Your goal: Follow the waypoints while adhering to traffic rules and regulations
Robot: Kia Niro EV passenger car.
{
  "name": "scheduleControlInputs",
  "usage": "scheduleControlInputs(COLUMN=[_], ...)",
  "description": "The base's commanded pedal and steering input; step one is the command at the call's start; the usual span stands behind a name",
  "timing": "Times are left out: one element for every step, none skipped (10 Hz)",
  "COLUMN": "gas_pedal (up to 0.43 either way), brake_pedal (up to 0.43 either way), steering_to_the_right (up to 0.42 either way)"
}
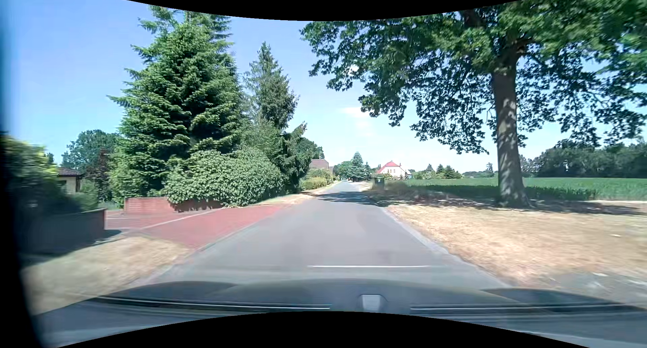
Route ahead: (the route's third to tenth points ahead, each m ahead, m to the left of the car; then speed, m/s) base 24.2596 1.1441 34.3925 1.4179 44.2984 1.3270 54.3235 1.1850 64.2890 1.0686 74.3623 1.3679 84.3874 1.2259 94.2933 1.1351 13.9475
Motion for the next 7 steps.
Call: scheduleControlInputs(gas_pedal=[0.15, 0.15, 0.138, 0.138, 0.138, 0.138, 0.138], brake_pedal=[0.006, 0.006, 0.006, 0.006, 0.006, 0.006, 0.006], steering_to_the_right=[0.004, 0.004, 0.004, 0.004, 0.004, 0.004, 0.004])
